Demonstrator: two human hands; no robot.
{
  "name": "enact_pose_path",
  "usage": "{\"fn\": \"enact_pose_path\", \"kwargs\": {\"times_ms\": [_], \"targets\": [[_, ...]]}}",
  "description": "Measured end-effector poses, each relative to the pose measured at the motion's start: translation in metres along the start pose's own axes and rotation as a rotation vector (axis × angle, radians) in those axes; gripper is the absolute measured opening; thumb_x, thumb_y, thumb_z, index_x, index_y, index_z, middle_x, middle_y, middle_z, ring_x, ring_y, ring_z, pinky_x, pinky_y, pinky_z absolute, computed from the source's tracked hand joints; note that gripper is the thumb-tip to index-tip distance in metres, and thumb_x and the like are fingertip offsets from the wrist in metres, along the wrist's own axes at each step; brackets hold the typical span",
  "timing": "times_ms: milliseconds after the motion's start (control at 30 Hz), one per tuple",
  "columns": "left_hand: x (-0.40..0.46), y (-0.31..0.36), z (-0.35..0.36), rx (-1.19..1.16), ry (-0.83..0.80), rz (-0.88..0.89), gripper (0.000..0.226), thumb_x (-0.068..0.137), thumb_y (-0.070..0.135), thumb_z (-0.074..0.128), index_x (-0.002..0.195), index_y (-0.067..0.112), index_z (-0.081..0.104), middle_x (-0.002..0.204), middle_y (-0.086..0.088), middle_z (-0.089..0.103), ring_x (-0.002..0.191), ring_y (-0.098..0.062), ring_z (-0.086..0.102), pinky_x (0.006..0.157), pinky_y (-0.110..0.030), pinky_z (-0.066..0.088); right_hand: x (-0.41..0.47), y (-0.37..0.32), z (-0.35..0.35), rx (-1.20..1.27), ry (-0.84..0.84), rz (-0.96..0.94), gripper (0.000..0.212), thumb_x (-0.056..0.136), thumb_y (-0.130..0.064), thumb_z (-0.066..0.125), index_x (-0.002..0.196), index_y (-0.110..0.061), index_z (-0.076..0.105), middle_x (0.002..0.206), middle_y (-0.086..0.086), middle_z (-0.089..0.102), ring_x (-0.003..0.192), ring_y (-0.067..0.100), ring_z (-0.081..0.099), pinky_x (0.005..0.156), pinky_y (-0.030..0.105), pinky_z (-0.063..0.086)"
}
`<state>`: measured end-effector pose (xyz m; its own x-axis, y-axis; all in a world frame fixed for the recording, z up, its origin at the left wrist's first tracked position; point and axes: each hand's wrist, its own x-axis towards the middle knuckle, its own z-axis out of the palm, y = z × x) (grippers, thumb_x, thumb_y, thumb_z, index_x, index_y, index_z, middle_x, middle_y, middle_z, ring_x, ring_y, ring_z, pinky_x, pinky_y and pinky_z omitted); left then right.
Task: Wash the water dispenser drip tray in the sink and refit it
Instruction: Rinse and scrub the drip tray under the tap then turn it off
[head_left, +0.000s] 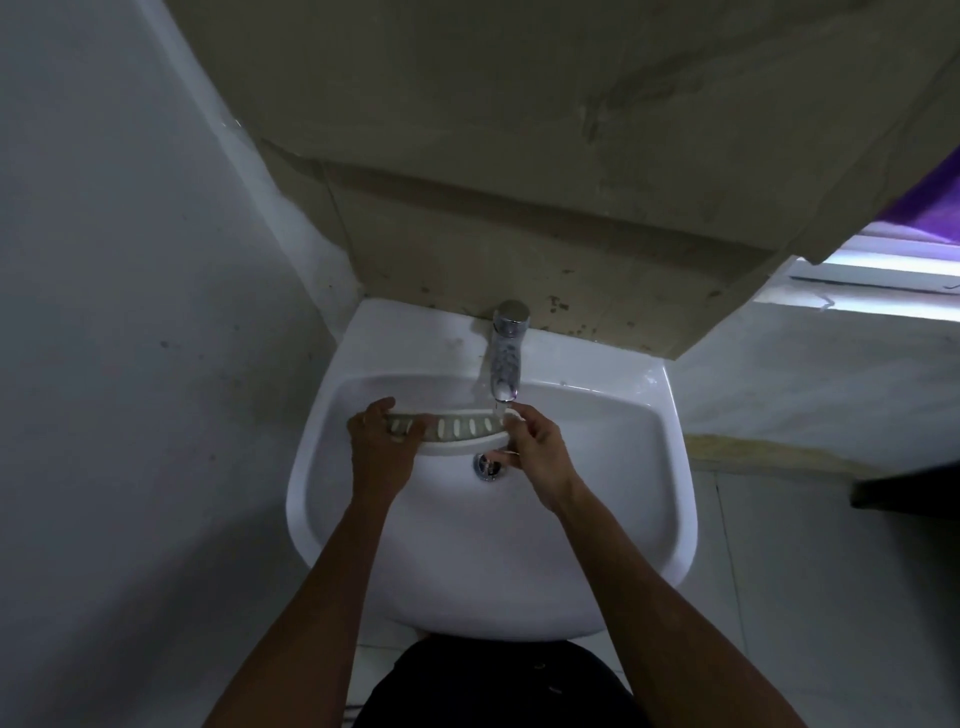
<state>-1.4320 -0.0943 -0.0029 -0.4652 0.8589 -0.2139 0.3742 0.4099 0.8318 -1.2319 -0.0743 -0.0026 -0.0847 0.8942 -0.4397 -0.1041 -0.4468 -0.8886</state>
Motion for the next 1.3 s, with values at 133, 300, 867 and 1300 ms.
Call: {"fn": "enact_pose_path", "kwargs": {"times_ms": [133, 300, 867, 1300], "targets": [[0.005, 0.002, -0.004, -0.013, -0.006, -0.019, 0.05, 0.082, 0.017, 0.073, 0.128, 0.014, 0.056, 0.13, -0.017, 0.044, 0.109, -0.03, 0.055, 0.085, -0.024, 0.041, 0.002, 0.0, -0.002, 0.056, -0.019, 0.028, 0.026, 0.102, -0.017, 0.053, 0.12, -0.001, 0.063, 0.109, 0.02, 0.069, 0.095, 0.03, 0.07, 0.077, 0.038, 0.063], [0.005, 0.0, -0.005, -0.049, -0.018, -0.06, 0.063, 0.081, 0.023, 0.075, 0.137, 0.013, 0.048, 0.133, -0.018, 0.047, 0.119, -0.03, 0.052, 0.091, -0.026, 0.041, 0.002, -0.007, -0.007, 0.116, -0.12, 0.057, 0.019, 0.098, -0.01, 0.06, 0.116, -0.009, 0.065, 0.106, 0.011, 0.069, 0.096, 0.023, 0.07, 0.081, 0.033, 0.062], [-0.01, 0.019, 0.024, 0.123, -0.13, 0.15, 0.023, 0.092, 0.039, 0.055, 0.11, 0.023, 0.055, 0.108, 0.001, 0.041, 0.074, -0.024, 0.065, 0.077, -0.043, 0.057, -0.005, 0.0, -0.027, 0.013, 0.149, -0.085, 0.034, 0.094, -0.013, 0.066, 0.123, -0.007, 0.049, 0.108, 0.015, 0.064, 0.086, 0.021, 0.072, 0.066, 0.034, 0.062], [-0.009, 0.029, 0.04, 0.033, -0.165, 0.165, 0.042, 0.082, 0.025, 0.074, 0.116, 0.013, 0.053, 0.11, -0.008, 0.037, 0.076, 0.001, 0.045, 0.064, -0.014, 0.044, -0.003, -0.003, -0.033, -0.135, 0.225, -0.126, 0.047, 0.083, -0.018, 0.08, 0.112, -0.016, 0.043, 0.108, 0.012, 0.061, 0.082, 0.023, 0.072, 0.061, 0.039, 0.063]]}}
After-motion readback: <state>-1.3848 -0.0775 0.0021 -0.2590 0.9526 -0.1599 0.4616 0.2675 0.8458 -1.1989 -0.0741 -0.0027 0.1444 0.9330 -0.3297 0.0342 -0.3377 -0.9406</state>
